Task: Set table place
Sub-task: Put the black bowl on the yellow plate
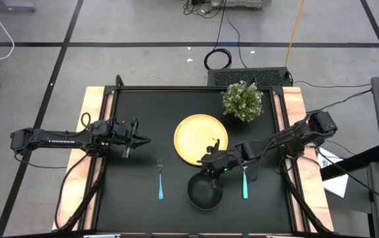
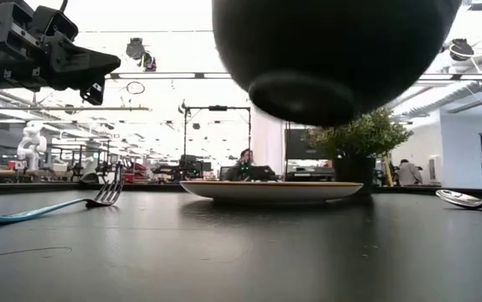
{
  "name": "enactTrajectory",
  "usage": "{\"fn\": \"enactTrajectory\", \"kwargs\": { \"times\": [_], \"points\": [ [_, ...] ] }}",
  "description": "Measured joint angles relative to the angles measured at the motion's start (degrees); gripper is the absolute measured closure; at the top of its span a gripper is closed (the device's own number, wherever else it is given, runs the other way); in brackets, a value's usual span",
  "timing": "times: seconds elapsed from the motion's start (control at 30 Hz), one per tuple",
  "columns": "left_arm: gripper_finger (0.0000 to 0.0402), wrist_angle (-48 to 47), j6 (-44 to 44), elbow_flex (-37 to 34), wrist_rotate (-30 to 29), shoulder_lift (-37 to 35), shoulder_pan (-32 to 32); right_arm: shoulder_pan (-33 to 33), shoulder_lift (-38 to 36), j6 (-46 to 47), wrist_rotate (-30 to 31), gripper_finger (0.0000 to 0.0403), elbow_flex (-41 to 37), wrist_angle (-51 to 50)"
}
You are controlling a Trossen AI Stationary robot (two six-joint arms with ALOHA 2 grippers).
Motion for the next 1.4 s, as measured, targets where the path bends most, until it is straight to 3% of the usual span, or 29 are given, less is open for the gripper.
{"fn": "enactTrajectory", "kwargs": {
  "times": [0.37,0.67,0.97,1.4],
  "points": [
    [0.0376,-0.31,0.04,-0.02,0.00,0.00,0.00,-2.97,-3.83,-1.98,2.75,0.0402,-1.11,-4.15],
    [0.0376,-0.47,0.04,-0.02,0.00,0.00,0.02,-4.11,-5.06,-6.00,2.67,0.0402,-1.17,-0.96],
    [0.0376,-1.09,0.07,-0.02,0.00,0.02,0.02,-6.53,-11.48,-6.84,2.63,0.0402,-1.54,-2.07],
    [0.0376,-1.07,0.64,-0.02,0.00,0.00,0.02,-9.77,-26.51,-0.57,2.76,0.0402,-19.35,11.13]
  ]
}}
